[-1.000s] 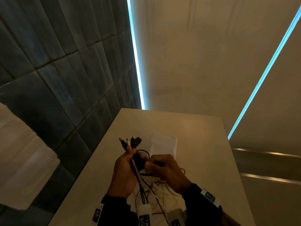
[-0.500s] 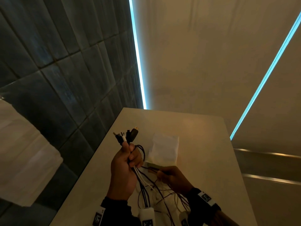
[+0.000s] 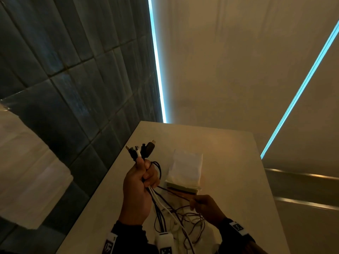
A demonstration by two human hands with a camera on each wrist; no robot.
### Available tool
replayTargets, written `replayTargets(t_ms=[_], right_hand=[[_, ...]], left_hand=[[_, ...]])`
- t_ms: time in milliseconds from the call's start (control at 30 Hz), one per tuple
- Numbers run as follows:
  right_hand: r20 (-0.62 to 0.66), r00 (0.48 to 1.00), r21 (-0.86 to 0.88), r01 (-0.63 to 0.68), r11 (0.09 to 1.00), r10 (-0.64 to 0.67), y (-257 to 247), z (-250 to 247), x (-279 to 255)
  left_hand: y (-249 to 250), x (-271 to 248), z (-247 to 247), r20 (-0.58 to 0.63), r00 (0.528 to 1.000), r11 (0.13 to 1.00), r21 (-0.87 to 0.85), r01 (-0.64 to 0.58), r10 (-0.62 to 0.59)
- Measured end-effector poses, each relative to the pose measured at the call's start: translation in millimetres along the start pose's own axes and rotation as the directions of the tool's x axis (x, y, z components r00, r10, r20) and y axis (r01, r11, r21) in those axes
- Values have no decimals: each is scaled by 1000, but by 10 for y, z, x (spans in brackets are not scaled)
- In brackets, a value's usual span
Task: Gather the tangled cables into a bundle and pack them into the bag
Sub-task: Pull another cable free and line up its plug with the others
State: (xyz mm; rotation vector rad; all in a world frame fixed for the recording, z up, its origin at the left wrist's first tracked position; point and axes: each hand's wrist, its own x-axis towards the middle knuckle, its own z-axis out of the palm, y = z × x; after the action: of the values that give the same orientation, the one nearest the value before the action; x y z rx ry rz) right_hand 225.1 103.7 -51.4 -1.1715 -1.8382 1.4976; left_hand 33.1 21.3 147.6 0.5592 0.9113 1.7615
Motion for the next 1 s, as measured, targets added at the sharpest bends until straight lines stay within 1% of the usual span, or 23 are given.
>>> replayTargets(t_ms=[100,167,200,233,300,367,433,467,533,567,633,700,800,900,1000], right_hand=[[-81,996,-49,-28,998,24,16,-60,-14],[-173,984,-73,-52,996,39,-135,-119,12],[-207,977,-28,-54,998,47,-276,-147,20],[-230,972,56,-30,998,42,-449,-165,16],[-245,969,240,65,969,-4,-829,-192,-26],[-240,965,332,182,926,-104,-1195,-179,-110],[-198,959,366,264,893,-202,-1478,-137,-210],[-156,959,378,280,882,-237,-1578,-115,-256],[-54,956,382,286,879,-288,-1671,-76,-331],[-8,956,375,274,885,-293,-1671,-57,-354],[54,963,371,227,900,-265,-1595,-36,-376],[86,968,386,185,904,-235,-1472,-19,-371],[75,979,400,145,905,-189,-1256,-26,-327],[54,989,336,113,935,-139,-947,-63,-256],[-13,997,270,71,960,-70,-637,-71,-210]], left_hand=[[-18,9,4,-12,1000,998,66,3,-3],[-71,30,11,-40,999,988,153,25,-19],[-102,40,14,-63,998,981,192,41,-30],[-131,47,17,-89,995,973,222,58,-40],[-199,58,34,-142,988,957,277,91,-53],[-263,62,61,-193,979,936,328,126,-64],[-315,61,86,-231,969,926,339,165,-88],[-332,62,88,-239,965,929,321,184,-109],[-324,60,98,-226,959,951,217,219,-169],[-297,57,99,-203,957,962,140,236,-206],[-219,38,122,-117,961,968,-1,251,-249],[-154,11,158,-39,970,969,-79,235,-239],[-126,-7,188,24,979,976,-75,206,-204],[-90,-4,180,71,981,982,-44,183,-180],[-78,3,157,94,985,987,-48,151,-146]])
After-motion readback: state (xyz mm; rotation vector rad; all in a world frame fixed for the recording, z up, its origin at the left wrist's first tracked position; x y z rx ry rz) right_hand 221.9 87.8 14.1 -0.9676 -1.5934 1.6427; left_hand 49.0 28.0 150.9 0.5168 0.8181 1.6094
